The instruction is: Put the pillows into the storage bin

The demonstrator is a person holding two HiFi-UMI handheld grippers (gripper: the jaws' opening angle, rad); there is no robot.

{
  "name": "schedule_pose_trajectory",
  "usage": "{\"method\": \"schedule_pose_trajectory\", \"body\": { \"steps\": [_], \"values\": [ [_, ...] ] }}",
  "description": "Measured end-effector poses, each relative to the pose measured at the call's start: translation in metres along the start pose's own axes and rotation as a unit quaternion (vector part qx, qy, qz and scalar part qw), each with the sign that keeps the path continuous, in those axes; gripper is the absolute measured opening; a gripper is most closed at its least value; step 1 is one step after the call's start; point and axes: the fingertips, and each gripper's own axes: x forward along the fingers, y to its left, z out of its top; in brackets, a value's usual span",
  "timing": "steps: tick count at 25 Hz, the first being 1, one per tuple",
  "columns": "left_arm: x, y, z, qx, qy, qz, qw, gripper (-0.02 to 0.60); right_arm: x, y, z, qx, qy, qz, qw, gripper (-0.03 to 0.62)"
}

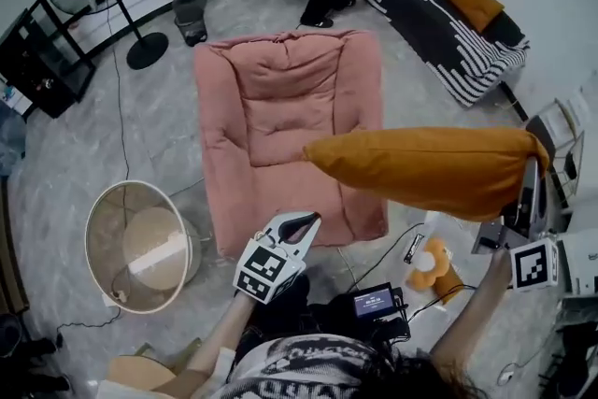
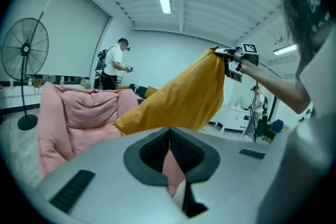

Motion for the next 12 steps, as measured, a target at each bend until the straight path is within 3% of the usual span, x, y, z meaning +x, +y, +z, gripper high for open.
{"method": "schedule_pose_trajectory", "body": {
  "steps": [6, 12],
  "values": [
    [0.060, -0.078, -0.001, 0.037, 0.025, -0.055, 0.9975, 0.012, -0.092, -0.113, 0.026, -0.005, -0.015, -0.089, 0.996, 0.032],
    [0.110, -0.172, -0.012, 0.042, 0.048, -0.073, 0.9953, 0.012, -0.185, -0.234, 0.008, 0.017, 0.022, -0.170, 0.985, 0.029]
  ]
}}
